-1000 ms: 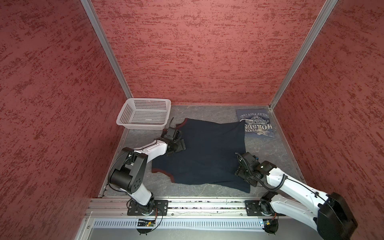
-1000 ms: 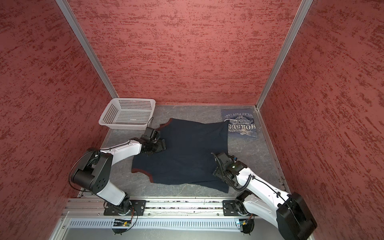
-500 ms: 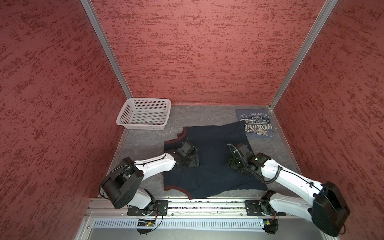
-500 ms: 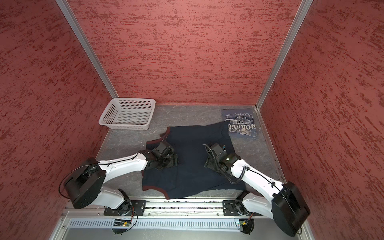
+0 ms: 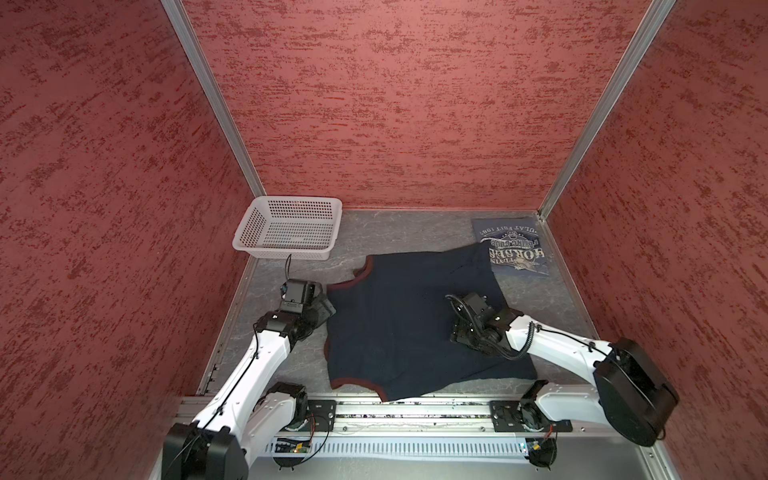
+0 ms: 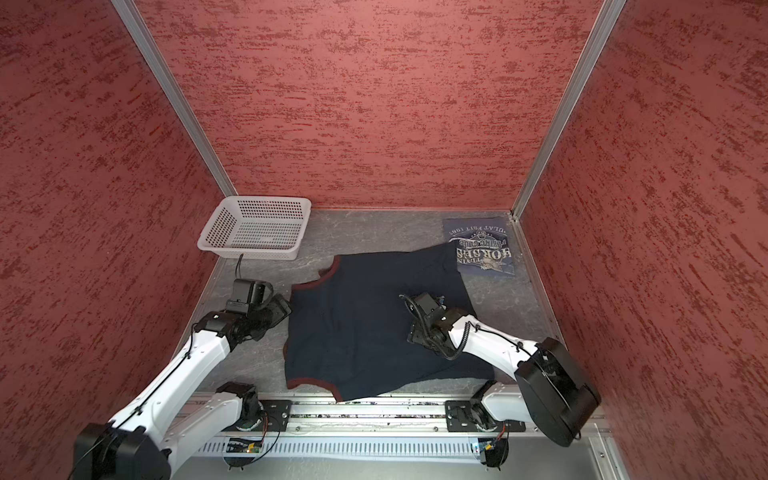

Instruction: Fold and stack the tank tops

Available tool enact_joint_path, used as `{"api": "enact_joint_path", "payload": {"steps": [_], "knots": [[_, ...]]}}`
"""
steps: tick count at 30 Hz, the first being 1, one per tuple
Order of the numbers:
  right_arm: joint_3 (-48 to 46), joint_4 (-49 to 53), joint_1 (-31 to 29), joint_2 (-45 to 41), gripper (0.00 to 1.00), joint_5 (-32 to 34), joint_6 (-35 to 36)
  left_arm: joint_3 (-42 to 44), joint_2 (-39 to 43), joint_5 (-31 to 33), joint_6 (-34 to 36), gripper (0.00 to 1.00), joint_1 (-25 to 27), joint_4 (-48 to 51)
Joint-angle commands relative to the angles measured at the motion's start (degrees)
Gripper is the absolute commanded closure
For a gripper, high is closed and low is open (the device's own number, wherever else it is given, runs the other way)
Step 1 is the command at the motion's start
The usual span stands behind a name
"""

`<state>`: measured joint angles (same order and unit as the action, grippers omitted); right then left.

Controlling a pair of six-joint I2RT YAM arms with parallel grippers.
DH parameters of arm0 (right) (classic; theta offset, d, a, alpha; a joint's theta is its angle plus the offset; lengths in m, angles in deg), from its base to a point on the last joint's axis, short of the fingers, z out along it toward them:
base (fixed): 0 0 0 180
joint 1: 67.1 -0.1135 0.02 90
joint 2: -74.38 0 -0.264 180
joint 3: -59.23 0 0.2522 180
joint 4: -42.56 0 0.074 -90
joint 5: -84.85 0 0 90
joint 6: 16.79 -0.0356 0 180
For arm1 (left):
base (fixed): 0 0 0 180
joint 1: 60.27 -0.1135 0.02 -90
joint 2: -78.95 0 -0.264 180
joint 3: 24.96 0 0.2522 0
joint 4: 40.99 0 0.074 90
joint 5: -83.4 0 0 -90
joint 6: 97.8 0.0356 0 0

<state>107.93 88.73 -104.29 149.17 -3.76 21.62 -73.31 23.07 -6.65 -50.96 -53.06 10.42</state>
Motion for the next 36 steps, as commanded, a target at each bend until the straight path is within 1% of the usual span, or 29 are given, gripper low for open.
{"api": "enact_joint_path", "payload": {"steps": [1, 3, 6, 8, 12, 15, 17, 18, 19, 21, 22, 24, 26, 28, 29, 31, 34, 35, 36], "knots": [[-1.0, -1.2, 0.5, 1.8, 0.22, 3.6, 0.1, 0.3, -7.4, -6.7, 4.9, 0.17, -4.4, -7.4], [-1.4, -1.5, 0.6, 1.6, 0.22, 3.8, -0.1, -0.9, -14.1, -8.4, 5.4, 0.22, -4.6, -11.4], [-2.2, -1.9, 0.7, 0.9, 0.22, 3.8, -0.4, -2.0, -20.9, -10.5, 5.5, 0.29, -4.2, -15.3], [-2.6, -2.1, 0.9, 0.6, 0.22, 4.0, -0.5, -2.5, -23.1, -9.9, 5.7, 0.34, -3.0, -16.9], [-2.8, -2.1, 1.1, 0.7, 0.22, 4.0, -0.4, -3.9, -26.1, -7.6, 5.6, 0.47, 0.2, -16.6], [-2.6, -2.0, 1.4, 0.8, 0.22, 4.1, -0.1, -4.7, -28.0, -6.1, 5.0, 0.58, 1.9, -16.7], [-2.3, -1.5, 1.6, 0.7, 0.22, 4.4, 0.0, -5.8, -29.0, -4.7, 4.5, 0.68, 3.3, -16.0], [-2.3, -1.4, 1.7, 0.7, 0.22, 4.6, 0.1, -6.8, -29.3, -3.1, 4.4, 0.73, 4.5, -15.1], [-2.2, -1.2, 1.9, 0.6, 0.22, 4.8, 0.3, -8.3, -29.3, 0.1, 4.3, 0.78, 6.6, -13.0], [-2.3, -1.3, 2.0, 0.5, 0.22, 4.8, 0.4, -12.5, -29.7, 8.1, 4.1, 0.88, 11.9, -7.9], [-2.4, -1.5, 2.2, 0.6, 0.22, 4.8, 0.4, -14.6, -30.0, 11.9, 3.8, 0.91, 15.0, -5.2], [-2.6, -1.5, 2.4, 0.7, 0.22, 4.9, 0.6, -19.0, -31.6, 17.7, 3.5, 0.94, 20.8, -1.1], [-2.8, -1.8, 2.6, 0.9, 0.22, 4.8, 0.8, -24.7, -35.0, 22.6, 2.7, 0.95, 26.5, 3.8], [-2.9, -1.9, 2.9, 1.2, 0.22, 4.7, 1.0, -29.2, -39.1, 24.1, 2.7, 0.95, 31.2, 6.6], [-2.9, -2.0, 3.1, 1.4, 0.22, 4.7, 1.1, -31.4, -41.3, 24.4, 3.1, 0.93, 33.6, 7.5], [-2.9, -2.1, 3.2, 1.5, 0.22, 4.6, 1.3, -35.0, -44.9, 23.1, 4.6, 0.76, 37.2, 7.6], [-3.0, -2.3, 3.4, 1.6, 0.22, 4.4, 1.4, -37.5, -48.2, 18.1, 8.9, 0.64, 40.5, 4.2], [-3.0, -2.3, 3.4, 1.7, 0.22, 4.4, 1.4, -37.8, -48.3, 16.6, 9.8, 0.58, 40.8, 3.1], [-3.2, -2.4, 3.4, 1.6, 0.22, 4.4, 1.5, -37.7, -47.8, 15.8, 11.0, 0.49, 41.1, 2.0]]}}
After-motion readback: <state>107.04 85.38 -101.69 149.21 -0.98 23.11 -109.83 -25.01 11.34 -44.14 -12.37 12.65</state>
